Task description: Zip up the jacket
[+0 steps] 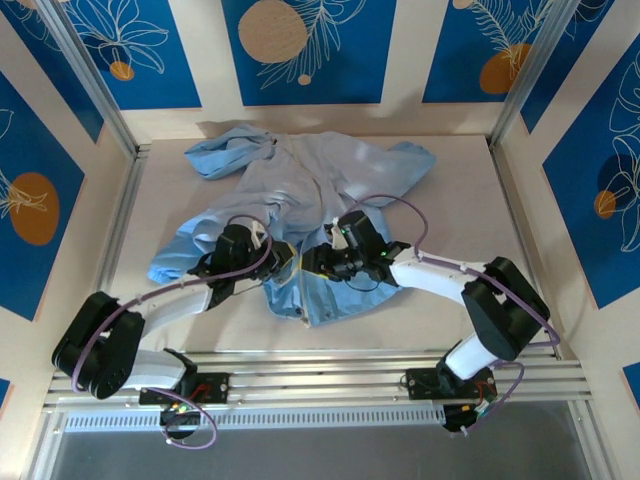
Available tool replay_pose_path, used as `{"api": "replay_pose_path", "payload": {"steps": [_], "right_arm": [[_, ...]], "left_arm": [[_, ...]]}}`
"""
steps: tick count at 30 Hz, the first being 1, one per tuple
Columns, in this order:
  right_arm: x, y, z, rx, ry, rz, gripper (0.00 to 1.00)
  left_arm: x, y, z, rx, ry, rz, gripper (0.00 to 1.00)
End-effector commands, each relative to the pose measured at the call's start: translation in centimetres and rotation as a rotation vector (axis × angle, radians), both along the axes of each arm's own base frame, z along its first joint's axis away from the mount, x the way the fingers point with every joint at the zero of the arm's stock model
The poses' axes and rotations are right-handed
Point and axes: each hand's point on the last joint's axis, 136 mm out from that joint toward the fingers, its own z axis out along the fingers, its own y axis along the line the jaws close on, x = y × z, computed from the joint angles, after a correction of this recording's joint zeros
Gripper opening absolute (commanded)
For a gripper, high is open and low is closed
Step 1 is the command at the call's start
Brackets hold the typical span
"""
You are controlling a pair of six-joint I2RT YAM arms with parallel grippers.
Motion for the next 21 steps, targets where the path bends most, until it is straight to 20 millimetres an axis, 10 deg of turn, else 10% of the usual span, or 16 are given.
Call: {"api": "replay_pose_path", "payload": {"steps": [1,21], "right_arm": [[0.0,0.1,1.2,0.067,0.017,0.002,0.48],[0.1,4.6,1.1,0.13,0.07,0.096,0.39]], "left_arm": [[0.1,-0.1,0.7,-0.037,-0.019,-0.008,0.0],[0.4,1.4,1.7,-0.087,-0.028,0.031,0.0]]}}
